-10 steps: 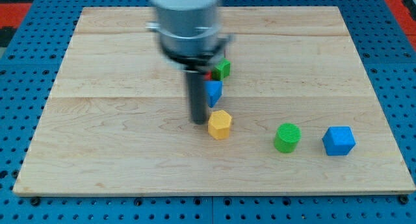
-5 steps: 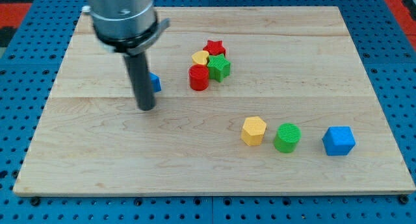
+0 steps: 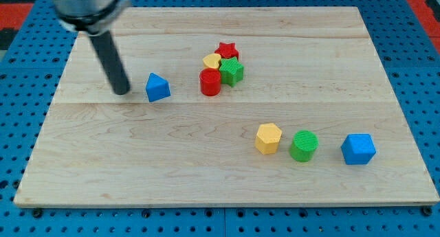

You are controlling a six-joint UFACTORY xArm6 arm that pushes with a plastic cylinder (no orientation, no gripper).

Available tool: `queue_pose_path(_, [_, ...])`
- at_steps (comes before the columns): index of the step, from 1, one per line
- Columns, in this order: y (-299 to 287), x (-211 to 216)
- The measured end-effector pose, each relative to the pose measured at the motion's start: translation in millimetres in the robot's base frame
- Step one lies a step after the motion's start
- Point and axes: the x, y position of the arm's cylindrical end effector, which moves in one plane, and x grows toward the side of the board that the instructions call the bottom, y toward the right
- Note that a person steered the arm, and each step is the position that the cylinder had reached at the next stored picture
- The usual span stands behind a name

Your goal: Push the blue triangle closer to the yellow heart

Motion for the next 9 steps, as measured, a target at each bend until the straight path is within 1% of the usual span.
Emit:
queue_pose_path(1, [43, 10])
queue_pose_path(2, [46, 14])
queue_pose_path(3, [45, 33])
queue_pose_path(4, [74, 37])
queue_pose_path(5, [69, 20])
queue_pose_path(6, [50, 8])
queue_pose_path(7, [39, 7])
queue_pose_path(8, [32, -7])
queue_pose_path(9, [49, -33])
